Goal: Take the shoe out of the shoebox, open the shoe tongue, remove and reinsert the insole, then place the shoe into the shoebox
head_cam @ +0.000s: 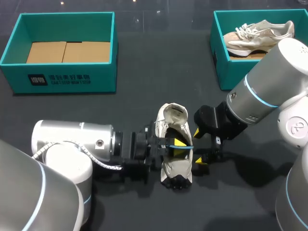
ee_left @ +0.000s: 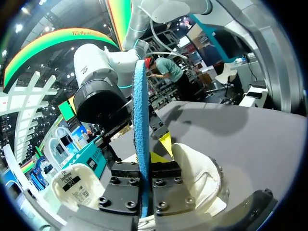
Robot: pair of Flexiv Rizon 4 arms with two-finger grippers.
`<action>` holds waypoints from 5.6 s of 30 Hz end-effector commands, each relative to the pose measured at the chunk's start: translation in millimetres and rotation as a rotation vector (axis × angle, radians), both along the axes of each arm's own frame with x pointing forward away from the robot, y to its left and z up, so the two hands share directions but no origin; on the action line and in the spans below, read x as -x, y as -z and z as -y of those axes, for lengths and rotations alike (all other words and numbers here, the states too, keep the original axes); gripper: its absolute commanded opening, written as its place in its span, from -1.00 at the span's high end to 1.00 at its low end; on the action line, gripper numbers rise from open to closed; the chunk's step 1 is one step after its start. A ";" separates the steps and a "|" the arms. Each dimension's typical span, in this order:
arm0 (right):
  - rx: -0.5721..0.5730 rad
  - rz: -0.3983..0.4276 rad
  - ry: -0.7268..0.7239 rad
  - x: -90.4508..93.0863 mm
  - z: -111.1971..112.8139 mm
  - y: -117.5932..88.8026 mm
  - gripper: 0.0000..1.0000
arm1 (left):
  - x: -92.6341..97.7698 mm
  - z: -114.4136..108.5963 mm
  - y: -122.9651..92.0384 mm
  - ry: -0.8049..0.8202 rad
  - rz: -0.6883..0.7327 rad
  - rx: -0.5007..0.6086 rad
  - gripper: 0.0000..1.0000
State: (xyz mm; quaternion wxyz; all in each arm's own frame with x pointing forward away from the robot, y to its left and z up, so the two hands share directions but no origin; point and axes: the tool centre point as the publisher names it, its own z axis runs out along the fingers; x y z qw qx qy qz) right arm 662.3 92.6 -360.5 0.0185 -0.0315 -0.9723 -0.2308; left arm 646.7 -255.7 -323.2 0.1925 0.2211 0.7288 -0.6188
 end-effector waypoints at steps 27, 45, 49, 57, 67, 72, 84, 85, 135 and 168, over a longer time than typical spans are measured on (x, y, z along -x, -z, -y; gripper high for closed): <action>0.001 0.002 0.002 1.1 -0.5 0.7 -1.00 | -3.8 -6.5 -4.0 -0.005 0.035 0.037 0.51; 0.001 0.002 0.002 1.1 -0.5 0.7 -1.00 | -0.2 3.7 4.4 0.035 0.118 0.027 1.00; 0.001 0.002 0.002 1.1 -0.5 0.7 -1.00 | -3.2 2.3 10.7 0.031 0.138 0.031 1.00; 0.001 0.002 0.002 1.1 -0.5 0.7 -1.00 | -8.3 0.1 20.4 0.012 0.183 0.006 1.00; 0.001 0.002 0.002 1.1 -0.5 0.7 -1.00 | -6.8 -8.9 6.8 0.003 0.157 0.011 0.37; 0.001 0.002 0.002 1.1 -0.5 0.7 -1.00 | -2.0 -9.8 -5.4 0.021 0.125 0.033 0.16; 0.001 0.002 0.002 1.1 -0.5 0.7 -1.00 | 6.5 1.5 -10.0 0.075 0.133 0.032 1.00; 0.001 0.002 0.002 1.1 -0.5 0.7 -1.00 | 6.4 2.0 -7.9 0.072 0.141 0.025 1.00; 0.001 0.002 0.002 1.1 -0.5 0.7 -1.00 | -8.0 -8.3 18.6 0.075 0.099 -0.056 1.00; 0.055 -0.002 0.041 9.2 54.1 -28.1 -1.00 | 1.7 -42.3 -24.6 0.269 0.058 -0.222 0.23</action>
